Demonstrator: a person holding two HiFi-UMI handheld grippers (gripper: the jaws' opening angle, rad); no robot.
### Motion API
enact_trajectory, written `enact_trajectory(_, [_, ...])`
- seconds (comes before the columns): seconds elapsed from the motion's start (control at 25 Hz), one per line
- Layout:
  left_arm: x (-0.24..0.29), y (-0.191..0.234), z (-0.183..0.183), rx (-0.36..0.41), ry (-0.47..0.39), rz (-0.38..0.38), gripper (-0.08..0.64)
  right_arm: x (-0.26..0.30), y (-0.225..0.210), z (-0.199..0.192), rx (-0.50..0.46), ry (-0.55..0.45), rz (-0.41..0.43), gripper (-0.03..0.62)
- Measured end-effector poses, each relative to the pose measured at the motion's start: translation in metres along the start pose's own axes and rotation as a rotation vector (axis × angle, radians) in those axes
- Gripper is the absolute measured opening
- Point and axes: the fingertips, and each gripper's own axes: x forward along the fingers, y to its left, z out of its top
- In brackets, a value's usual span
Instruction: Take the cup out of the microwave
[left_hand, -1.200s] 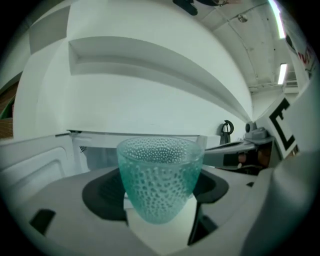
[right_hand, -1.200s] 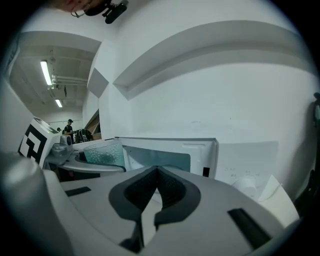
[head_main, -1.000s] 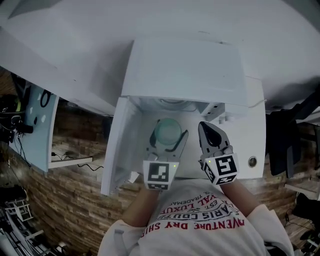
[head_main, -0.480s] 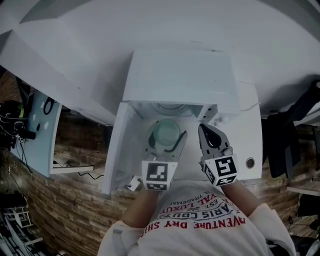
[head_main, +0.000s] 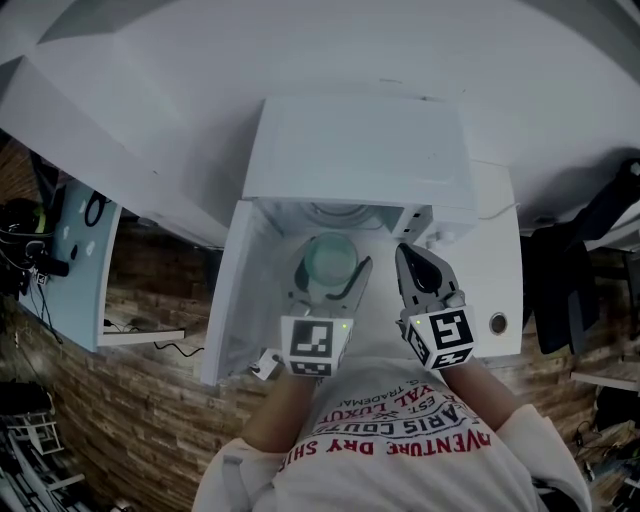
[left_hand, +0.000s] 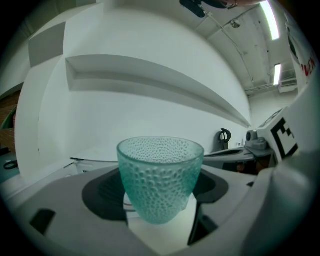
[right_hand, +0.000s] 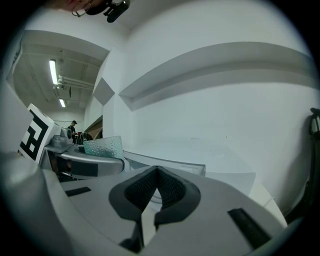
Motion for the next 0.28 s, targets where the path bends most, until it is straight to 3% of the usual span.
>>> enact_trajectory(0.28, [0.0007,-0.0001,-0.0004,-0.003,-0.002,-0.002,0.379,-0.0002,-0.0001,-0.0007,-0.001,0.002,0.000,0.005])
